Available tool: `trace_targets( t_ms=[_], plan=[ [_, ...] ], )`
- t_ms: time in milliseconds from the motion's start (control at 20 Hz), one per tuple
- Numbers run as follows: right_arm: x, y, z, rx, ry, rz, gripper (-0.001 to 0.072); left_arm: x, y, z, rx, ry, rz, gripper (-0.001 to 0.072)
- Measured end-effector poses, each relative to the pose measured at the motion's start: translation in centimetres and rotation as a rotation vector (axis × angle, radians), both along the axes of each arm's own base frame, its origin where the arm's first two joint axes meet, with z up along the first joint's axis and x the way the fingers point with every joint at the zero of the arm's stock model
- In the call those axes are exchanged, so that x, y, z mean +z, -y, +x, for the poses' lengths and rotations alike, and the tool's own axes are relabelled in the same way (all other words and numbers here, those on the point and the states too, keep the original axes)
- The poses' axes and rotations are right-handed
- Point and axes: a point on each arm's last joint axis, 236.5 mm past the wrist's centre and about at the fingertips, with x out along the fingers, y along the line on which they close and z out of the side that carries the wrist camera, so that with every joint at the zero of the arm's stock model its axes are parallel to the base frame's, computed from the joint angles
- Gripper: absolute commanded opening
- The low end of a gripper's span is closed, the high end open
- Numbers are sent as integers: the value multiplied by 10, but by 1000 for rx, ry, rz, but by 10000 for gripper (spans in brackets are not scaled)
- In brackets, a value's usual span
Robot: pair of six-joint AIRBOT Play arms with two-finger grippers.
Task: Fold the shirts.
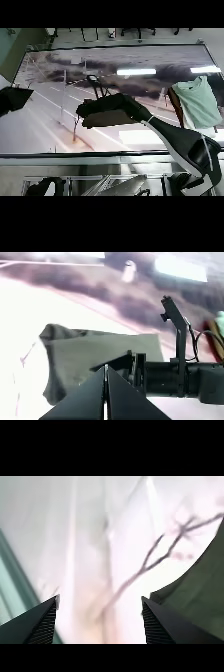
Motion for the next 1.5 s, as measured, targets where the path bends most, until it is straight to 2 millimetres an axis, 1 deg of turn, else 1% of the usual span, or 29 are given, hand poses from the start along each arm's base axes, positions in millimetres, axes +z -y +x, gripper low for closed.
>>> trace_targets(
  t_ms=[50,100,150,200,250,300,350,400,500,550,600,650,700,800,850,1000,1050,1100,1150,1200,1250,1300,1350,1450,1500],
  plan=[
    [-1,7,8,-15,11,-15,581,-9,-4,-6,20,-2,-1,13],
    [3,23,20,-39,15,-30,582,-17,-7,-11,36,-7,-4,13],
    [9,45,34,-67,11,-48,582,-25,-9,-15,48,-12,-6,13],
    [14,72,49,-101,-2,-68,583,-31,-10,-18,56,-16,-8,13],
    [18,107,64,-142,-29,-90,588,-37,-11,-21,62,-16,-8,14],
    [20,139,74,-175,-63,-111,638,-40,-12,-23,66,-17,-6,13],
    [19,171,82,-211,-102,-131,654,-43,-12,-25,67,-18,-5,13],
    [15,202,87,-244,-147,-152,654,-45,-12,-25,69,-16,-6,14],
    [-7,262,88,-308,-262,-192,654,-47,-12,-27,71,-17,-7,13],
    [-21,285,85,-334,-322,-206,654,-48,-12,-27,69,-17,-5,13],
    [-36,300,78,-349,-379,-217,654,-48,-12,-27,70,-17,-5,14],
    [-53,311,69,-353,-442,-230,654,-49,-12,-27,71,-18,-5,14],
    [-68,317,62,-351,-485,-237,654,-49,-12,-27,71,-18,-5,13],
    [-94,320,52,-340,-559,-232,654,-49,-13,-27,71,-15,-2,14],
    [-105,317,48,-332,-593,-217,654,-49,-13,-27,72,-15,-1,14],
    [-129,301,43,-309,-659,-164,641,-50,-13,-28,71,-19,0,14],
    [-136,295,41,-298,-678,-155,641,-50,-13,-28,71,-19,0,14],
    [-139,287,39,-287,-692,-139,636,-50,-13,-28,71,-19,0,14],
    [-141,279,37,-276,-701,-130,505,-50,-13,-28,70,-20,0,13],
    [-145,274,36,-269,-699,-133,238,-50,-13,-28,70,-20,0,14],
    [-150,271,35,-266,-694,-145,39,-50,-12,-28,70,-20,0,14],
    [-152,269,38,-266,-683,-149,26,-51,-12,-28,69,-21,0,14],
    [-147,265,43,-260,-662,-141,25,-51,-12,-28,69,-22,0,14],
    [-130,260,59,-261,-604,-118,25,-51,-12,-28,69,-21,0,14],
    [-116,259,69,-262,-567,-102,24,-51,-12,-28,69,-22,0,14]
  ],
)
